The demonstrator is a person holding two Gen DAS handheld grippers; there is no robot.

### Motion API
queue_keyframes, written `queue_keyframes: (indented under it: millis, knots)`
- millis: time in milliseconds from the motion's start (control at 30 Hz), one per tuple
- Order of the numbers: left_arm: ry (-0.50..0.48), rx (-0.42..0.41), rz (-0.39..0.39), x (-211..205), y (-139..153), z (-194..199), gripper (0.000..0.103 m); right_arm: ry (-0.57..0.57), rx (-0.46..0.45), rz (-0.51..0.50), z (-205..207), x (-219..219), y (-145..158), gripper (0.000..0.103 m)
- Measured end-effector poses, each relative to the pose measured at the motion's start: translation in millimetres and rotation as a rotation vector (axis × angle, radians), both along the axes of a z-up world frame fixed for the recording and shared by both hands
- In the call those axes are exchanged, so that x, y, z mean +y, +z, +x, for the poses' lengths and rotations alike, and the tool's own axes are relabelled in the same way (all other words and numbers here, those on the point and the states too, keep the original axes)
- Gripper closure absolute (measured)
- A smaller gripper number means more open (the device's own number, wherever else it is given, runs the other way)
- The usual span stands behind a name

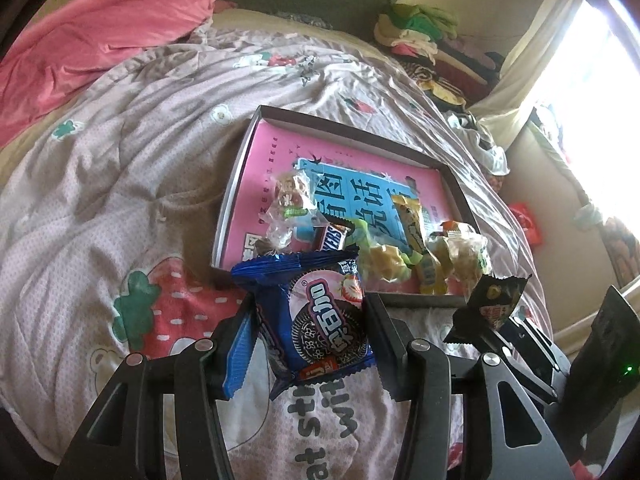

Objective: Organize snacks
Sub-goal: 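Lift both held snacks and carry them over the box lid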

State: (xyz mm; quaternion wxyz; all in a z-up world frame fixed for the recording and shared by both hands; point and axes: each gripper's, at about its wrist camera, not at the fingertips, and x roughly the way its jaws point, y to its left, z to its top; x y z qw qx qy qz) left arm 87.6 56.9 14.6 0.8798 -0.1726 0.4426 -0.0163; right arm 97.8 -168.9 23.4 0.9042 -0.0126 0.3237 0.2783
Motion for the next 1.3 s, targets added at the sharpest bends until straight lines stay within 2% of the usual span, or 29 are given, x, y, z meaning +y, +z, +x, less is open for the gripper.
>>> queue_keyframes:
  millis: [800,1300]
  knots:
    - [-0.017,-0.036,-0.003,-11,6,24,0.05,-0.045,-0.046,-0.003,13,1,7,0.07]
    - [-0.021,-0.032,-0.002,-10,3,28,0.05,-0.1,-0.035,0.007,23,-16,6,0.07]
